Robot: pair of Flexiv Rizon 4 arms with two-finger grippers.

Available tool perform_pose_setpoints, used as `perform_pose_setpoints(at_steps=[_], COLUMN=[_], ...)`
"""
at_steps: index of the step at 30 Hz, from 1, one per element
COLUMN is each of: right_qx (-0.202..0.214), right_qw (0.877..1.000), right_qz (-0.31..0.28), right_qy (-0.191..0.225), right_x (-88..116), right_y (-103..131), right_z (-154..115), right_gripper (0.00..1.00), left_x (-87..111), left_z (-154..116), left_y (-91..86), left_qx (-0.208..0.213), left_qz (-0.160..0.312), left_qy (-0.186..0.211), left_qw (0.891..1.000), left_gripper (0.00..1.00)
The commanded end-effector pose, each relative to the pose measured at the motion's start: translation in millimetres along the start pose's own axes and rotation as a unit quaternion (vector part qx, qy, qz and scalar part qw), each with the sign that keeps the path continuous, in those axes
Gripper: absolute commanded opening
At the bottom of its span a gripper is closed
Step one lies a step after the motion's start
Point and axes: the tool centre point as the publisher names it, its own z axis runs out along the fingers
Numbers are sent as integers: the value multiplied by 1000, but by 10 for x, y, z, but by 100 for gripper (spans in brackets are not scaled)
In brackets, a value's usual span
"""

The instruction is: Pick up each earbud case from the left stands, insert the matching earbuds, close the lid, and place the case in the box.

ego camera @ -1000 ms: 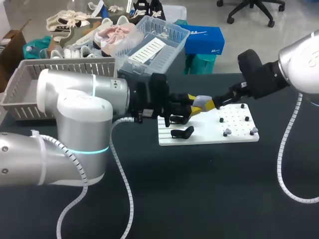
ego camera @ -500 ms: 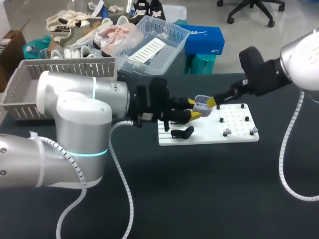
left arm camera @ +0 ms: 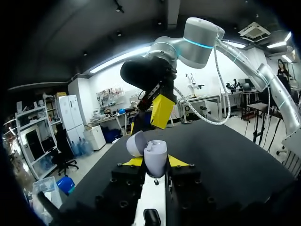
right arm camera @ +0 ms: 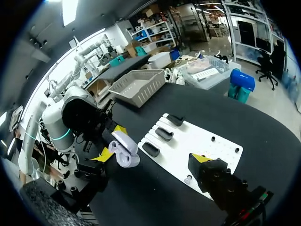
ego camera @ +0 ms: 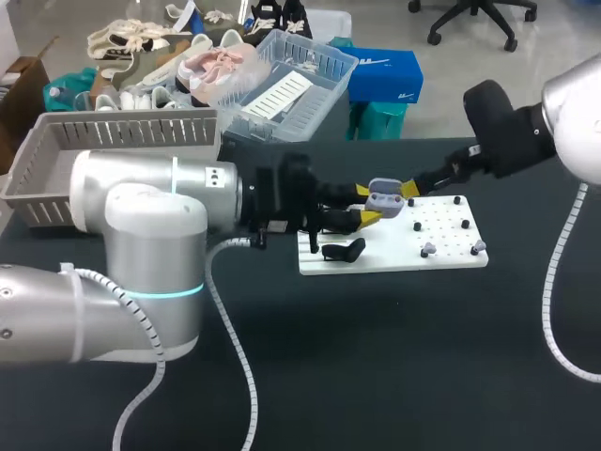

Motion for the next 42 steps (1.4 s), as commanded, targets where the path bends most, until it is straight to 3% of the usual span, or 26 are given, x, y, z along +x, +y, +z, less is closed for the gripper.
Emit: perform_pose_setpoints(at_steps=[1,14,23,30,42], right_qx=[32,57,63,66,102], right_qw=[999,997,996,995,991], right_qz=[8,54,69,75,88], right_qy=[-2,-14,-14,-15,13], right_x=[132,374,396,432,663], right_y=[57,-63,-115,-128,-205], right_z=[-125,-233,-251,-266,-275], right_gripper=[100,100,100,100,100], left_x=[31,152,120,125,125], left_z=[43,102,128,127,127], left_y=[0,248,265,314,314], left_qx=[-39,-37,-25,-27,-27], left_qz=[7,13,9,-8,-8], left_qy=[-47,-54,-70,-58,-58], left_qw=[998,998,997,998,998], left_gripper=[0,0,0,0,0])
